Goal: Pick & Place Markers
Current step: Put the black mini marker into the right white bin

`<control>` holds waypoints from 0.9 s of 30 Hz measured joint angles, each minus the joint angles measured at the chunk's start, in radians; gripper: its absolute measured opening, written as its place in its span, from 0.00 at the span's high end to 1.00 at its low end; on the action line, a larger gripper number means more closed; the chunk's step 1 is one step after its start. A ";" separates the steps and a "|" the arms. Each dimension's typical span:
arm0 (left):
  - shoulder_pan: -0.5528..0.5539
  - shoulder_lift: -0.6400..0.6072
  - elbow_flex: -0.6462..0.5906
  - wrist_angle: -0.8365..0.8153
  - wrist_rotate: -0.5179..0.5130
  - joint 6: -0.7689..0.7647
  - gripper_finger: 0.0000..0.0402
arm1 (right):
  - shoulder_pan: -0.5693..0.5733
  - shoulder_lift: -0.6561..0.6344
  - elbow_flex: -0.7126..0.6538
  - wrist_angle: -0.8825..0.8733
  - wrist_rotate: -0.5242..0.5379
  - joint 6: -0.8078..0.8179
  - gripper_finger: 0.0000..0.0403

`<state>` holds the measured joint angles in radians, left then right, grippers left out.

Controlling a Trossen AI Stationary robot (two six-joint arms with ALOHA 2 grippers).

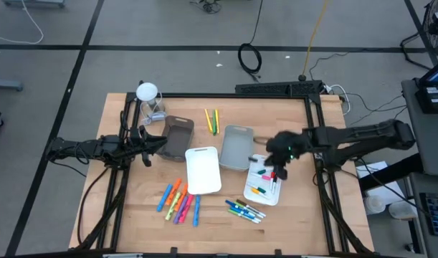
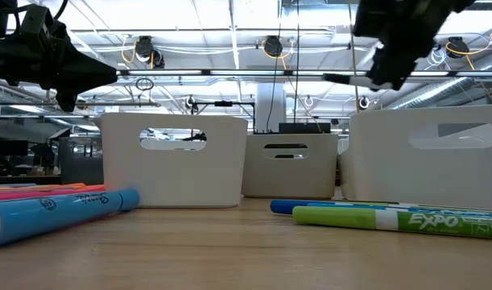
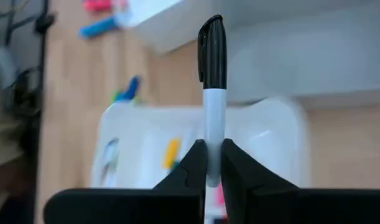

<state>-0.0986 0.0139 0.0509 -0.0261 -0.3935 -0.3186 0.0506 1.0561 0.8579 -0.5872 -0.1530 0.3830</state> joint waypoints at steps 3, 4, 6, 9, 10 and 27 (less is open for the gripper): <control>0.000 0.000 0.000 0.000 0.000 0.000 0.80 | 0.081 0.002 -0.038 -0.003 -0.001 0.060 0.97; 0.000 0.000 0.000 0.000 0.000 0.000 0.80 | 0.102 0.001 -0.051 -0.003 -0.002 0.082 0.97; 0.000 0.000 0.000 0.000 0.000 0.000 0.80 | 0.140 0.001 -0.077 -0.001 -0.005 0.127 0.97; 0.000 0.000 0.000 0.000 0.000 0.000 0.80 | 0.175 0.001 -0.111 -0.001 -0.006 0.187 0.97; 0.000 0.000 0.000 0.000 0.000 0.000 0.80 | 0.182 0.001 -0.121 0.004 -0.005 0.202 0.97; 0.000 0.000 0.000 0.000 0.000 0.000 0.80 | 0.185 0.001 -0.139 0.038 0.022 0.182 0.97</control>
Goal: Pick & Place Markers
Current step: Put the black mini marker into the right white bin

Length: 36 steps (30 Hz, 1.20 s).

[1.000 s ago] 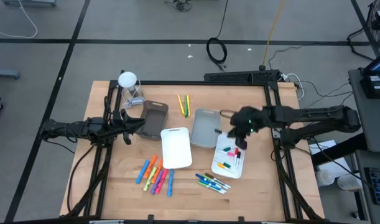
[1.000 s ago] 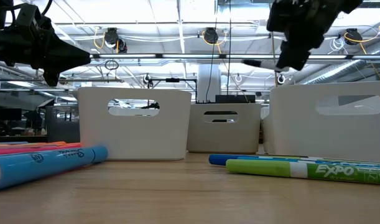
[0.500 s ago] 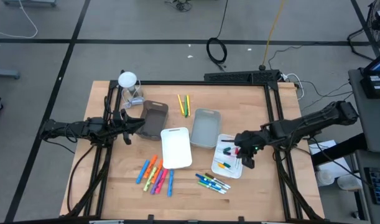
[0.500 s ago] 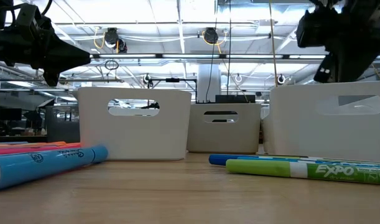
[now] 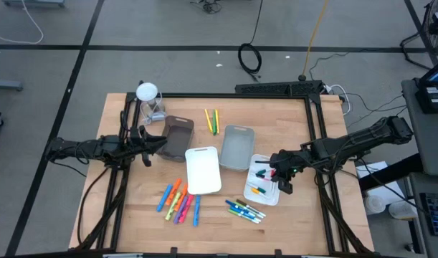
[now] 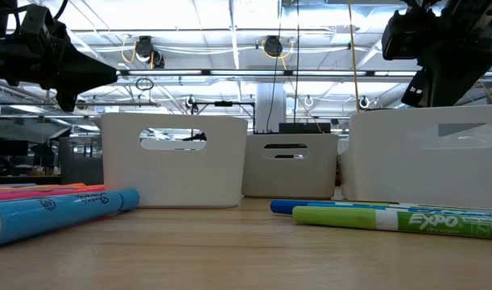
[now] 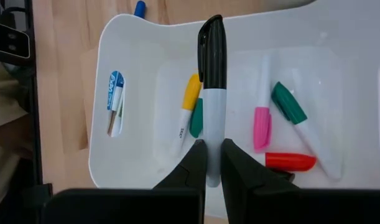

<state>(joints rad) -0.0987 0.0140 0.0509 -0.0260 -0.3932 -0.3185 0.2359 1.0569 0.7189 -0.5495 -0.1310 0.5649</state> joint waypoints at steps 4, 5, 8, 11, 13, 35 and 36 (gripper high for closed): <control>0.000 0.000 0.000 0.000 0.000 0.000 0.80 | 0.000 0.000 0.000 0.000 0.000 0.008 0.97; 0.000 0.000 0.000 0.000 0.000 0.000 0.80 | 0.000 0.000 0.000 0.000 0.000 0.009 0.97; 0.000 0.000 0.000 0.000 0.000 0.000 0.80 | 0.000 0.000 0.000 0.000 0.000 0.010 0.97; 0.000 0.000 0.000 0.000 0.000 0.000 0.80 | 0.000 0.000 0.000 0.000 0.000 0.010 0.97; 0.000 0.000 0.000 0.000 0.000 0.000 0.80 | 0.000 0.000 0.000 0.000 -0.001 0.010 0.97; 0.000 0.000 0.000 0.000 0.000 0.000 0.80 | 0.000 0.000 0.001 0.019 0.003 0.049 0.81; 0.000 0.000 0.000 0.000 0.000 0.000 0.80 | 0.000 0.000 0.001 0.028 0.003 0.051 0.78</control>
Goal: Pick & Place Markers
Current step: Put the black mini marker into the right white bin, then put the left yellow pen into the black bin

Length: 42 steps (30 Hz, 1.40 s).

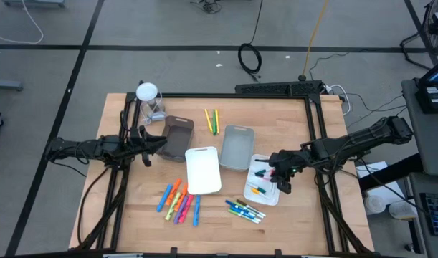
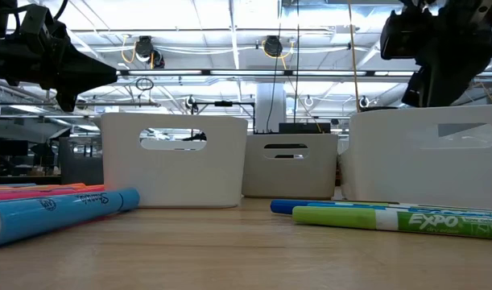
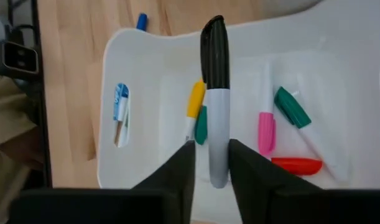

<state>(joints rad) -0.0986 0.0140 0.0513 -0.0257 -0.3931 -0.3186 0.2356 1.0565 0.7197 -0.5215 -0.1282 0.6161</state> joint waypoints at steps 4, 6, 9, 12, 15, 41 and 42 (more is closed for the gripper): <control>0.000 0.000 0.000 0.000 0.000 0.000 0.80 | 0.000 0.000 0.000 0.035 0.000 -0.010 0.69; 0.000 0.000 0.000 0.000 0.000 0.000 0.80 | 0.000 -0.002 0.000 0.038 0.000 -0.015 0.66; 0.000 0.000 0.000 0.000 0.000 0.000 0.80 | 0.000 -0.003 0.000 0.038 0.000 -0.015 0.64; 0.000 0.000 0.000 0.000 0.000 0.000 0.80 | 0.000 -0.008 0.000 0.045 -0.003 -0.024 0.63; 0.000 0.000 0.000 0.000 0.000 0.000 0.80 | -0.001 -0.027 0.002 0.089 -0.027 -0.023 0.64; 0.000 0.000 0.000 0.000 0.000 0.000 0.80 | -0.046 -0.921 -0.303 0.206 0.423 -0.593 0.64; 0.000 0.000 0.000 0.000 0.000 0.000 0.80 | -0.046 -0.949 -0.321 0.206 0.440 -0.591 0.64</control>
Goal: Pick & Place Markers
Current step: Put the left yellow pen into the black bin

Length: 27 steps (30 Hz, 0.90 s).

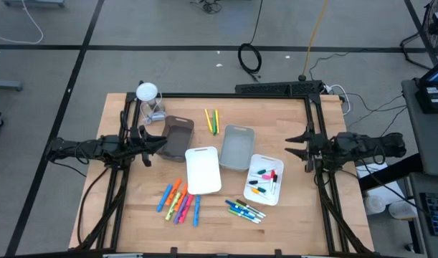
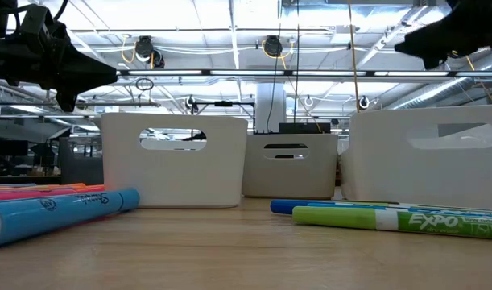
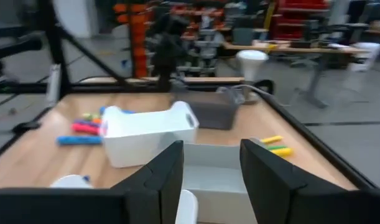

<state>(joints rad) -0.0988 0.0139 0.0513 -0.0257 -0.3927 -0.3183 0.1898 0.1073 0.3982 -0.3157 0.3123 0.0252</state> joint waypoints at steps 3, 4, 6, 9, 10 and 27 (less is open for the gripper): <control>0.000 0.000 0.000 0.000 0.000 0.000 0.80 | 0.000 -0.071 -0.051 0.033 0.000 -0.004 0.64; 0.000 0.000 0.000 0.000 0.000 0.000 0.80 | 0.000 -0.090 -0.068 0.038 -0.002 -0.006 0.64; 0.000 0.000 0.000 0.000 0.000 0.000 0.80 | 0.000 -0.105 -0.113 0.078 0.001 -0.005 0.64; 0.000 0.000 0.000 0.001 0.000 0.000 0.80 | 0.000 -0.098 -0.171 0.134 0.006 -0.014 0.64; 0.000 0.000 0.000 0.000 0.000 0.000 0.80 | 0.000 -0.095 -0.191 0.161 0.006 -0.015 0.64; 0.000 0.000 0.000 0.000 -0.001 0.000 0.80 | 0.000 -0.098 -0.377 0.366 -0.034 -0.036 0.65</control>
<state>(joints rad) -0.0990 0.0139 0.0513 -0.0254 -0.3935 -0.3186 0.1893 0.0096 0.0212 0.0505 0.2780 -0.0108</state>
